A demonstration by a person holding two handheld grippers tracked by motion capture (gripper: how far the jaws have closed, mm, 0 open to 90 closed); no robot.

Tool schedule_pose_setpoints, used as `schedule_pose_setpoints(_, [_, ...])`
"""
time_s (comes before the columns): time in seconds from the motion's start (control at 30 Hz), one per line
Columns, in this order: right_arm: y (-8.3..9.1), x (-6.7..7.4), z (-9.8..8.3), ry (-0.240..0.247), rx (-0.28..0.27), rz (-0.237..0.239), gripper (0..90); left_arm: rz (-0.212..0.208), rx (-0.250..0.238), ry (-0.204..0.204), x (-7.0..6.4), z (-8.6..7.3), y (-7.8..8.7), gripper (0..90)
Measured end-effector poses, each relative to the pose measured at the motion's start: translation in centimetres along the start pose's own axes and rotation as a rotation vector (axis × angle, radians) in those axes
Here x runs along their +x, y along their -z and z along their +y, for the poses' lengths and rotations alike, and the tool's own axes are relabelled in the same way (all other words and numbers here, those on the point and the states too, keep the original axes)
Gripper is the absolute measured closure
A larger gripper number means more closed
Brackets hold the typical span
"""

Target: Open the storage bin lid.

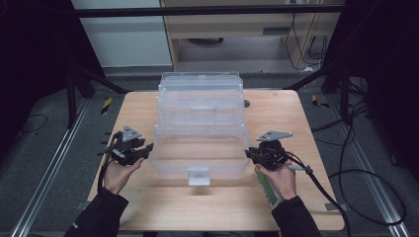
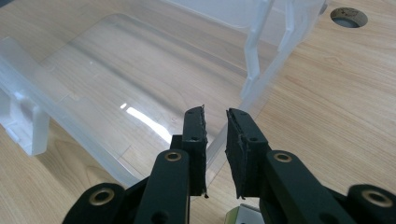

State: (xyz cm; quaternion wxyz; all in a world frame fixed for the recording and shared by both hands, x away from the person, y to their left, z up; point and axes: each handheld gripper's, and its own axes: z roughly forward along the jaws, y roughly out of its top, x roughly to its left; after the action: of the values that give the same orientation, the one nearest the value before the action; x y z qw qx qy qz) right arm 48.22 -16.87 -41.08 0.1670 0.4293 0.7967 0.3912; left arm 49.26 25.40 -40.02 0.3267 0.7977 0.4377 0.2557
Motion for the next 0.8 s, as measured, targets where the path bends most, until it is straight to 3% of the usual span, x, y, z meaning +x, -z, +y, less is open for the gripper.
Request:
schedule_pose_setpoints(0.1, [0.0,0.0,0.0,-0.002,-0.001,0.001,77.6,-0.003,0.024,-0.014,-0.3,-0.5,-0.5,60.1])
schedule_pose_setpoints(0.27, [0.0,0.0,-0.1,-0.003,-0.004,0.000,77.6,-0.045,0.044,-0.017,-0.7,-1.1,-1.0,61.9])
schedule_pose_setpoints(0.8, [0.1,0.0,-0.1,0.000,0.003,0.003,77.8,-0.016,0.047,-0.007,-1.6,-1.4,-0.8,62.5])
